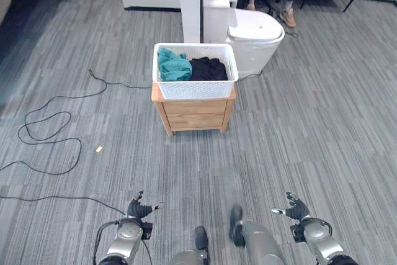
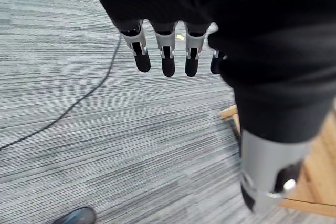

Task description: Grab the laundry basket,head to the washer,open it,put in the laundry and shut it.

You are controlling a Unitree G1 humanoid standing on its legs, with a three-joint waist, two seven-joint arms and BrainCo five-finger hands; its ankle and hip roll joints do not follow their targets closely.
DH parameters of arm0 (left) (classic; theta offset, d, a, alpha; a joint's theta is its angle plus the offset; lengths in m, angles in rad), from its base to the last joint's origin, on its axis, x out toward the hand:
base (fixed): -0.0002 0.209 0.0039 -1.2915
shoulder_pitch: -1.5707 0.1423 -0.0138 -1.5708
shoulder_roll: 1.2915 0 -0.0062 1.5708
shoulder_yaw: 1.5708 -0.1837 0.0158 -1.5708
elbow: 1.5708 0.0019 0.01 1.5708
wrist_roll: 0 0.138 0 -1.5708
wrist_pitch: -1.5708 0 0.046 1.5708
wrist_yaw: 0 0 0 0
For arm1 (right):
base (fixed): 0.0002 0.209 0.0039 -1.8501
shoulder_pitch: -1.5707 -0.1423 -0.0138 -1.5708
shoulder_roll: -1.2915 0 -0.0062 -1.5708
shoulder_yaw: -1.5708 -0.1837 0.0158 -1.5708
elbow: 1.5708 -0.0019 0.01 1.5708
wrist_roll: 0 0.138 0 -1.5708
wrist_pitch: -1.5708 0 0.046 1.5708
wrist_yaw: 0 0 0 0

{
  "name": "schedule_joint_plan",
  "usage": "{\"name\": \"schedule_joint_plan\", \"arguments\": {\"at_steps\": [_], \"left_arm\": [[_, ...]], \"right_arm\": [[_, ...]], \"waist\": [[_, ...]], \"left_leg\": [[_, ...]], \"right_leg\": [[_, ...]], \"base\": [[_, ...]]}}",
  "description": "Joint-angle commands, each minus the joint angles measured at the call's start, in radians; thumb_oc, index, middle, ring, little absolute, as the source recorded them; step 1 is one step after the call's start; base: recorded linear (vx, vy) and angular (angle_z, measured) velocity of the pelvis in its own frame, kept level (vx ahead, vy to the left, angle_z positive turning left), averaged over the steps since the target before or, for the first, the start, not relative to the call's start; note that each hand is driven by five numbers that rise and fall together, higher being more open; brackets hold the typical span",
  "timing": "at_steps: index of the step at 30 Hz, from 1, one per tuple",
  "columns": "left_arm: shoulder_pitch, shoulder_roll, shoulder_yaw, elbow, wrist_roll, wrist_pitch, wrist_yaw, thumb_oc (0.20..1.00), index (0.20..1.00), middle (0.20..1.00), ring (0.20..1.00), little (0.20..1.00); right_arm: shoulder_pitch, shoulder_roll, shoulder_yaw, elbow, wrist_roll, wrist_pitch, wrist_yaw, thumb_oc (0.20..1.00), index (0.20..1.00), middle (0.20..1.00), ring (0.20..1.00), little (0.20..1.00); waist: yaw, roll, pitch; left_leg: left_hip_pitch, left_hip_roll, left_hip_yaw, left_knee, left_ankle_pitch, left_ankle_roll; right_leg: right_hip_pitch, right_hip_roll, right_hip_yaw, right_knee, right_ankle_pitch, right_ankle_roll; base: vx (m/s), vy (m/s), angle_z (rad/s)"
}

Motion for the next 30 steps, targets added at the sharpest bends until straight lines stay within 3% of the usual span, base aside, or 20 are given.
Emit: {"name": "schedule_joint_plan", "arguments": {"at_steps": [1,4,6,7,8,11,13,15,17,19,22,26,30], "left_arm": [[0.006,0.009,0.018,-0.019,0.013,-0.021,0.022,1.0,1.0,1.0,1.0,1.0],[0.01,-0.004,0.019,-0.002,0.016,-0.022,0.02,1.0,1.0,1.0,1.0,1.0],[0.023,-0.013,0.016,0.005,0.025,-0.022,0.017,1.0,1.0,1.0,1.0,1.0],[0.033,-0.026,0.007,0.003,0.029,-0.02,0.013,1.0,1.0,1.0,1.0,1.0],[0.039,-0.034,-0.005,-0.007,0.029,-0.019,0.006,1.0,1.0,1.0,1.0,1.0],[0.041,-0.035,-0.018,-0.03,0.029,-0.02,0.003,1.0,1.0,1.0,1.0,1.0],[0.032,-0.042,-0.022,-0.023,0.025,-0.017,0.004,1.0,1.0,1.0,1.0,1.0],[0.029,-0.046,-0.021,-0.012,0.03,-0.014,0.005,1.0,1.0,1.0,1.0,1.0],[0.03,-0.041,-0.023,-0.021,0.04,-0.012,0.007,1.0,1.0,1.0,1.0,1.0],[0.028,-0.042,-0.018,-0.012,0.039,-0.011,0.014,1.0,1.0,1.0,1.0,1.0],[0.027,-0.052,-0.018,0.011,0.018,-0.016,0.03,1.0,1.0,1.0,1.0,1.0],[0.022,-0.053,-0.021,0.032,0.018,-0.019,0.032,1.0,1.0,1.0,1.0,1.0],[0.013,-0.036,-0.02,0.059,0.035,-0.022,0.03,1.0,1.0,1.0,1.0,1.0]], "right_arm": [[-0.031,-0.042,-0.016,0.013,-0.019,-0.006,-0.003,1.0,1.0,1.0,1.0,1.0],[-0.02,-0.046,-0.019,0.021,-0.022,-0.004,-0.001,1.0,1.0,1.0,1.0,1.0],[-0.004,-0.051,-0.027,0.021,-0.02,-0.005,0.002,1.0,1.0,1.0,1.0,1.0],[0.007,-0.063,-0.037,0.019,-0.016,-0.007,-0.001,1.0,1.0,1.0,1.0,1.0],[0.013,-0.079,-0.045,0.009,-0.009,-0.009,-0.003,1.0,1.0,1.0,1.0,1.0],[0.012,-0.092,-0.044,-0.006,-0.002,-0.011,-0.007,1.0,1.0,1.0,1.0,1.0],[0.004,-0.1,-0.042,0.007,0.0,-0.008,-0.01,1.0,1.0,1.0,1.0,1.0],[0.004,-0.106,-0.045,0.013,-0.002,-0.006,-0.013,1.0,1.0,1.0,1.0,1.0],[0.01,-0.115,-0.05,0.007,-0.003,-0.008,-0.021,1.0,1.0,1.0,1.0,1.0],[0.012,-0.115,-0.049,0.015,-0.009,-0.008,-0.03,1.0,1.0,1.0,1.0,1.0],[0.01,-0.116,-0.043,0.022,-0.03,-0.006,-0.037,1.0,1.0,1.0,1.0,1.0],[0.008,-0.112,-0.047,0.03,-0.032,-0.005,-0.034,1.0,1.0,1.0,1.0,1.0],[-0.002,-0.091,-0.067,0.009,-0.027,-0.009,-0.038,1.0,1.0,1.0,1.0,1.0]], "waist": [[-0.023,0.014,0.029],[-0.033,0.015,0.018],[-0.04,0.02,-0.006],[-0.051,0.035,-0.024],[-0.058,0.05,-0.033],[-0.06,0.042,-0.041],[-0.054,0.037,-0.04],[-0.047,0.03,-0.041],[-0.036,0.041,-0.029],[-0.024,0.05,-0.022],[-0.007,0.061,-0.024],[0.001,0.066,-0.031],[0.001,0.05,-0.054]], "left_leg": [[0.011,0.015,-0.043,0.105,-0.123,-0.064],[0.06,-0.006,-0.074,0.106,-0.165,-0.063],[0.098,-0.015,-0.093,0.115,-0.202,-0.065],[0.111,0.005,-0.091,0.154,-0.223,-0.094],[0.084,0.042,-0.074,0.286,-0.174,-0.141],[0.025,0.071,-0.049,0.392,-0.122,-0.156],[-0.027,0.092,-0.02,0.402,-0.134,-0.144],[-0.062,0.118,0.005,0.33,-0.146,-0.133],[-0.112,0.179,0.029,0.21,-0.02,-0.167],[-0.141,0.217,0.006,0.134,0.064,-0.187],[-0.166,0.257,-0.075,0.035,0.124,-0.218],[-0.162,0.271,-0.075,0.019,0.137,-0.225],[-0.164,0.223,-0.08,0.114,0.069,-0.191]], "right_leg": [[0.12,0.018,-0.022,-0.15,0.135,0.048],[0.118,0.009,-0.022,-0.173,0.163,0.053],[0.138,0.007,0.002,-0.161,0.186,0.038],[0.164,0.003,-0.007,-0.151,0.183,0.023],[0.205,0.011,-0.026,-0.156,0.172,0.0],[0.246,0.011,-0.035,-0.172,0.144,-0.018],[0.279,0.008,-0.04,-0.181,0.119,-0.023],[0.309,-0.005,-0.043,-0.187,0.101,-0.018],[0.345,-0.004,-0.05,-0.187,0.078,-0.018],[0.371,0.0,-0.044,-0.185,0.057,-0.02],[0.42,-0.007,-0.009,-0.172,0.014,-0.014],[0.456,-0.024,0.012,-0.168,-0.006,-0.003],[0.459,-0.089,0.061,-0.142,0.004,0.035]], "base": [[0.47,-0.109,0.27],[0.33,-0.084,0.31],[0.48,-0.131,0.51],[0.62,-0.262,1.02],[0.48,-0.228,1.01],[0.2,-0.12,0.43],[0.2,-0.067,-0.07],[0.22,0.007,-0.34],[0.22,0.074,-0.09],[0.19,0.117,-0.26],[0.26,0.218,-0.65],[0.21,0.253,-0.17],[0.22,0.366,-0.22]]}}
